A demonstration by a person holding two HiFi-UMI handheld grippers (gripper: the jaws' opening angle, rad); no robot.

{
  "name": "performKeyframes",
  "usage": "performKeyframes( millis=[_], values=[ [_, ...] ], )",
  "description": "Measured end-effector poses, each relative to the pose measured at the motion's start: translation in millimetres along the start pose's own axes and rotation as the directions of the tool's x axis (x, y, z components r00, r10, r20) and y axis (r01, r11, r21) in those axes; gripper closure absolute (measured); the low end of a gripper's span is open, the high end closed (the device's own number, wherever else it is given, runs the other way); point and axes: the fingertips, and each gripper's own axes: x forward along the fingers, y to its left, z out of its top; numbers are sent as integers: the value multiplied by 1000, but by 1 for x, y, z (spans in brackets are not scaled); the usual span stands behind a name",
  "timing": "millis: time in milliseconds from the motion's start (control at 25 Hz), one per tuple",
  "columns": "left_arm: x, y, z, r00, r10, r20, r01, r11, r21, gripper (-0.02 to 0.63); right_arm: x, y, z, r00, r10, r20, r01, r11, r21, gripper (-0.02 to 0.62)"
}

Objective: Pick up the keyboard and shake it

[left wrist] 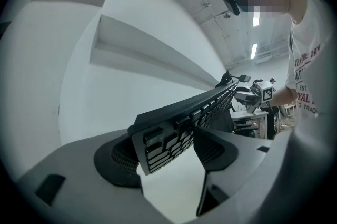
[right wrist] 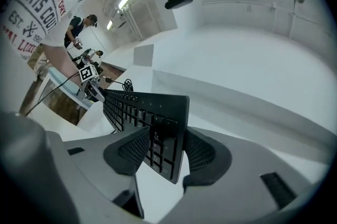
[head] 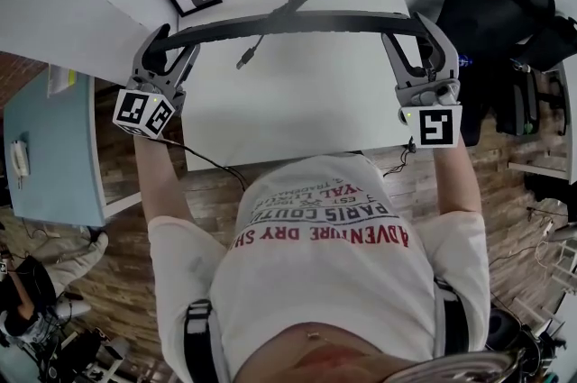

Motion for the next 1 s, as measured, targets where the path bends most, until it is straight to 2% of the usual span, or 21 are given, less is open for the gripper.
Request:
performKeyframes(
  millis=[240, 400, 560, 760, 1000],
  values=[
    [-8, -16, 11, 996, 75, -40, -73, 996, 51, 301, 1, -7, -22, 992, 83, -92, -65, 980, 187, 373],
    [-12, -33, 13, 990, 112, -88, -102, 989, 106, 301, -10, -6, -56, 968, 166, -191, -103, 948, 300, 371],
    [-19, -47, 4, 980, 125, -155, -106, 986, 127, 299, -24, 7, -81, 943, 228, -241, -118, 910, 398, 371],
    [-32, -60, -18, 964, 142, -226, -118, 986, 115, 298, -37, 28, -105, 921, 279, -271, -126, 874, 470, 370],
    [-46, -72, -36, 951, 154, -269, -131, 986, 103, 296, -52, 47, -119, 904, 320, -285, -143, 852, 503, 371]
  ],
)
